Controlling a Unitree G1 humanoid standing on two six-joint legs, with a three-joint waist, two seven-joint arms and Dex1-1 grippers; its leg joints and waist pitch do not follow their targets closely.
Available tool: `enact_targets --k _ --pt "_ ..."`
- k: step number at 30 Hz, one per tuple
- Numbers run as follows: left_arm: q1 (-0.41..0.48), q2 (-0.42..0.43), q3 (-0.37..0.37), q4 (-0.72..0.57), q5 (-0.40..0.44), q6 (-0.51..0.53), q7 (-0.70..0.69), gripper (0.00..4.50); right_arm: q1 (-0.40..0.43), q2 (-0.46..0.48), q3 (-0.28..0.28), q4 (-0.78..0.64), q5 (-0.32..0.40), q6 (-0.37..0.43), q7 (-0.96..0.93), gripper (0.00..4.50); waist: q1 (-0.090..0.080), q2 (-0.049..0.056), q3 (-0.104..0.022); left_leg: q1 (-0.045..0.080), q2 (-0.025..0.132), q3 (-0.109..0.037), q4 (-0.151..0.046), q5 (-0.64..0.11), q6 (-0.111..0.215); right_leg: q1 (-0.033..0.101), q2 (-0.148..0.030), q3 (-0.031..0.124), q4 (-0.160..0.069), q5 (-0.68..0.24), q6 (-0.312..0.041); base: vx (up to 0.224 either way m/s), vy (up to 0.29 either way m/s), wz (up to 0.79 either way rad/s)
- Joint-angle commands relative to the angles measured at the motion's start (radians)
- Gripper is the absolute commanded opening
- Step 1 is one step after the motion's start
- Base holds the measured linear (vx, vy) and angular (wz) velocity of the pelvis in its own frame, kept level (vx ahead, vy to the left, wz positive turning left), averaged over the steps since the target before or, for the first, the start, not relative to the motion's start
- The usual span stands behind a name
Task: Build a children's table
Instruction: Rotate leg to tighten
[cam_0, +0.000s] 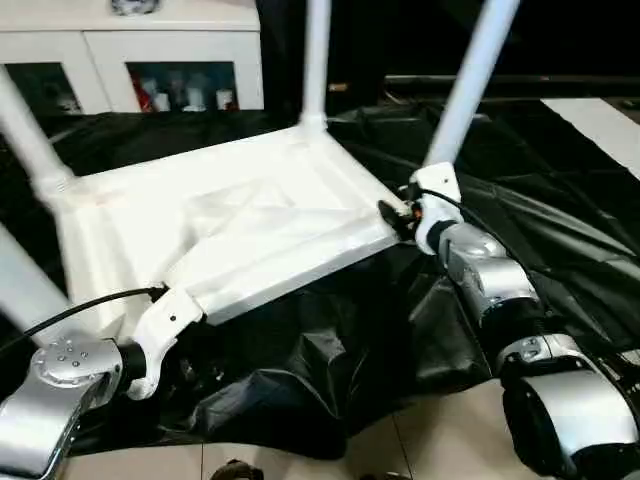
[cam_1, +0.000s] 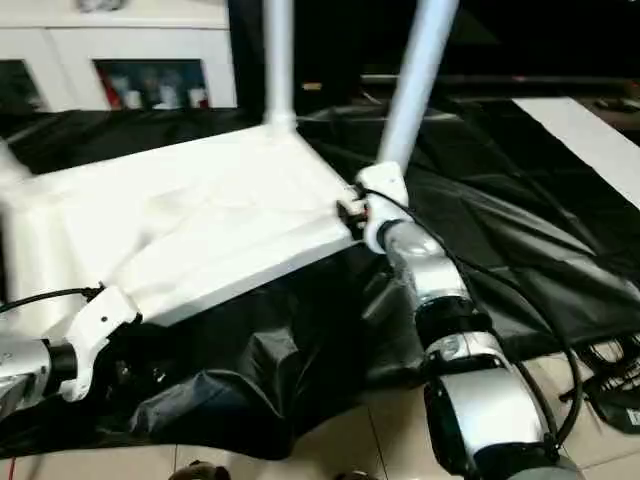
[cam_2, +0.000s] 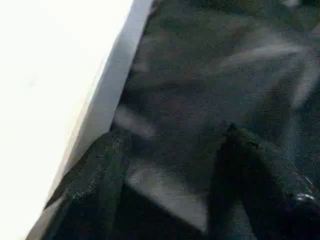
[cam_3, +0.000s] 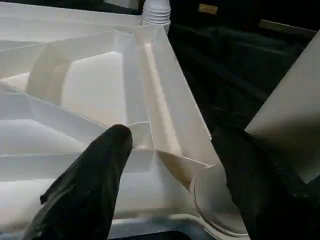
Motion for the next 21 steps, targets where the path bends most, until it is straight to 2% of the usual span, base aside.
enact_targets --k 1,3,4,5,7,9,10,13,15,16,17,18,19,21 --pt "-0.026 -0.002 0.013 0.033 0.052 -0.015 0.06 3.78 -0.022 -0.039 -0.037 0.035 0.003 -0.031 -0.031 3.18 -0.012 0.015 -0.067 0.041 0.036 -0.028 -0.08 -0.459 -0.08 0.008 -0.042 0.038 -0.068 -0.42 -0.131 0.0 0.0 0.0" --pt "-0.04 -0.004 0.028 0.052 0.054 -0.034 0.109 3.97 -0.033 -0.043 -0.042 0.069 0.002 -0.058 -0.036 3.18 -0.011 0.013 -0.065 0.041 0.035 -0.027 -0.078 -0.458 -0.077 0.004 -0.042 0.039 -0.069 -0.431 -0.132 0.0 0.0 0.0" --pt "-0.046 -0.006 0.037 0.06 0.055 -0.044 0.128 4.18 -0.036 -0.044 -0.044 0.079 0.002 -0.066 -0.036 3.18 -0.011 0.011 -0.063 0.04 0.034 -0.028 -0.074 -0.469 -0.074 0.002 -0.043 0.039 -0.071 -0.467 -0.127 0.0 0.0 0.0" --pt "-0.049 -0.007 0.049 0.063 0.05 -0.051 0.146 4.18 -0.04 -0.046 -0.047 0.094 0.001 -0.077 -0.039 3.18 -0.011 0.011 -0.063 0.04 0.034 -0.028 -0.074 -0.469 -0.074 0.002 -0.043 0.039 -0.071 -0.467 -0.127 0.0 0.0 0.0" --pt "-0.046 -0.011 0.063 0.063 0.043 -0.067 0.158 4.29 -0.043 -0.046 -0.05 0.104 0.0 -0.088 -0.037 3.18 -0.011 0.017 -0.065 0.041 0.035 -0.03 -0.073 -0.474 -0.076 0.002 -0.043 0.036 -0.071 -0.474 -0.126 0.0 0.0 0.0" --pt "-0.019 -0.024 0.091 0.046 0.016 -0.122 0.146 4.4 -0.036 -0.042 -0.047 0.097 -0.002 -0.097 -0.018 3.18 -0.011 0.017 -0.065 0.04 0.034 -0.031 -0.073 -0.477 -0.074 0.002 -0.042 0.035 -0.072 -0.468 -0.129 0.0 0.0 0.0" --pt "0.017 -0.04 0.121 0.019 -0.02 -0.174 0.121 4.4 -0.022 -0.035 -0.038 0.075 -0.003 -0.103 0.013 3.18 -0.014 0.014 -0.066 0.032 0.035 -0.033 -0.075 -0.468 -0.07 0.009 -0.044 0.033 -0.07 -0.454 -0.133 0.0 0.0 0.0" --pt "0.093 -0.064 0.155 -0.024 -0.058 -0.223 0.094 4.4 0.014 -0.031 -0.01 0.032 -0.007 -0.129 0.074 3.18 -0.018 0.012 -0.066 0.033 0.038 -0.031 -0.076 -0.474 -0.063 0.005 -0.039 0.035 -0.066 -0.428 -0.142 0.0 0.0 0.0" --pt "0.116 -0.072 0.165 -0.033 -0.072 -0.239 0.09 4.4 0.026 -0.03 -0.005 0.018 -0.005 -0.138 0.092 3.18 -0.02 0.011 -0.066 0.028 0.038 -0.031 -0.077 -0.466 -0.058 0.008 -0.041 0.035 -0.065 -0.419 -0.145 0.0 0.0 0.0" --pt "0.16 -0.099 0.193 -0.035 -0.099 -0.294 0.099 4.4 0.063 -0.026 0.003 -0.031 0.003 -0.142 0.12 3.18 -0.021 0.012 -0.066 0.028 0.038 -0.03 -0.077 -0.465 -0.053 0.008 -0.04 0.036 -0.066 -0.416 -0.147 0.0 0.0 0.0" --pt "0.205 -0.128 0.219 -0.03 -0.118 -0.355 0.114 4.4 0.106 -0.023 0.012 -0.09 0.015 -0.14 0.151 3.18 -0.024 0.01 -0.066 0.023 0.039 -0.029 -0.078 -0.45 -0.047 0.011 -0.041 0.037 -0.066 -0.402 -0.145 0.0 0.0 0.0" --pt "0.221 -0.138 0.227 -0.029 -0.121 -0.376 0.12 4.4 0.121 -0.023 0.015 -0.112 0.019 -0.137 0.16 3.18 -0.022 0.011 -0.067 0.022 0.038 -0.03 -0.078 -0.443 -0.041 0.013 -0.04 0.037 -0.066 -0.396 -0.145 0.0 0.0 0.0" --pt "0.277 -0.171 0.251 -0.022 -0.126 -0.459 0.137 4.4 0.181 -0.021 0.027 -0.195 0.031 -0.128 0.188 3.18 -0.024 0.01 -0.067 0.022 0.04 -0.028 -0.079 -0.437 -0.036 0.013 -0.039 0.039 -0.068 -0.381 -0.141 0.0 0.0 0.0" --pt "0.326 -0.214 0.282 -0.004 -0.117 -0.57 0.169 4.4 0.251 -0.021 0.039 -0.293 0.046 -0.105 0.211 3.18 -0.024 0.009 -0.066 0.019 0.042 -0.028 -0.081 -0.434 -0.025 0.015 -0.036 0.039 -0.07 -0.37 -0.134 0.0 0.0 0.0"
